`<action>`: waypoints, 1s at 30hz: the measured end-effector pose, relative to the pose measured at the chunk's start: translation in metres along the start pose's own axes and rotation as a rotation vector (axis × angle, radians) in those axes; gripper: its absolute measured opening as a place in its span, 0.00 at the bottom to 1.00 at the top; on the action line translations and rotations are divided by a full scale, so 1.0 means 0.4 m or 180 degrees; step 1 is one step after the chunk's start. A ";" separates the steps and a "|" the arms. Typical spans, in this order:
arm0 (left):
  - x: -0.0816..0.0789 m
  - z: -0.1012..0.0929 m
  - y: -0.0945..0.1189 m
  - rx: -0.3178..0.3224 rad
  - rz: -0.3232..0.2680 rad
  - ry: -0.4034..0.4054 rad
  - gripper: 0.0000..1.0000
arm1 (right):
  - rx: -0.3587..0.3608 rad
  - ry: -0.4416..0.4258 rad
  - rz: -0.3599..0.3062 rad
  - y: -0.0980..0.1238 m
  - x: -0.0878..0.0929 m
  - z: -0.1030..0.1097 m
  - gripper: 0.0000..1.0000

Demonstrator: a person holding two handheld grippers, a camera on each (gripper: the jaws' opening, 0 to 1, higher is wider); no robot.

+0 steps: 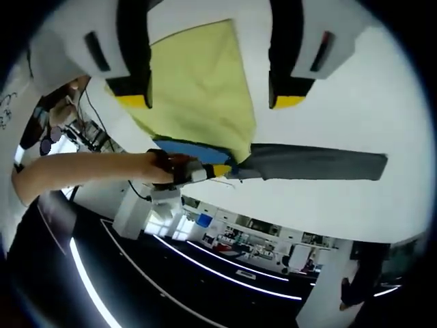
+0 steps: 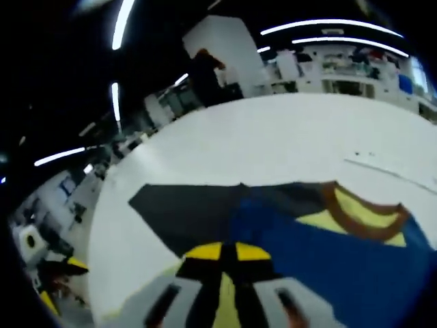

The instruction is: Fold the garment on the visible template until the final outline fits inside the template.

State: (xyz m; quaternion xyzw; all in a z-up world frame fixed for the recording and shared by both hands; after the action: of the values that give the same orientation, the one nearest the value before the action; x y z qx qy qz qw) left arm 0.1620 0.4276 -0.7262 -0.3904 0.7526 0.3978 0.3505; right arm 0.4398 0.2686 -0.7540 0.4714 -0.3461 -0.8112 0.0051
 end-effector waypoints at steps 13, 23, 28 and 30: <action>0.000 -0.002 0.000 -0.0001 0.0012 -0.0023 0.66 | -0.0106 0.0293 -0.0094 0.055 0.036 -0.012 0.67; -0.001 -0.004 -0.001 -0.0009 -0.0004 -0.0012 0.66 | 0.0061 0.0370 -0.0057 0.148 0.042 -0.064 0.61; -0.003 -0.001 0.000 -0.0013 -0.0031 0.0008 0.66 | 0.0258 0.0310 -0.0082 0.211 0.055 -0.136 0.59; -0.004 0.000 0.001 -0.0015 -0.0046 0.0008 0.66 | 0.0344 0.0295 -0.0086 0.244 0.067 -0.152 0.58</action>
State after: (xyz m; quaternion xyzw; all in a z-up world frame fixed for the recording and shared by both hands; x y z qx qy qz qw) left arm 0.1625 0.4282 -0.7248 -0.3971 0.7493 0.3966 0.3514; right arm 0.4408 0.1516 -0.7384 0.5127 -0.3823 -0.7686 -0.0153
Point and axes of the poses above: the point that each gripper's makers call its tool centre point, and the gripper's own axes: y roughly backward along the fingers, z roughly to its left, x roughly out of its underside, the point moved 10 cm from there along y, roughly backward along the fingers, and after that the axes turned 2 degrees about y, right-handed, at the moved point
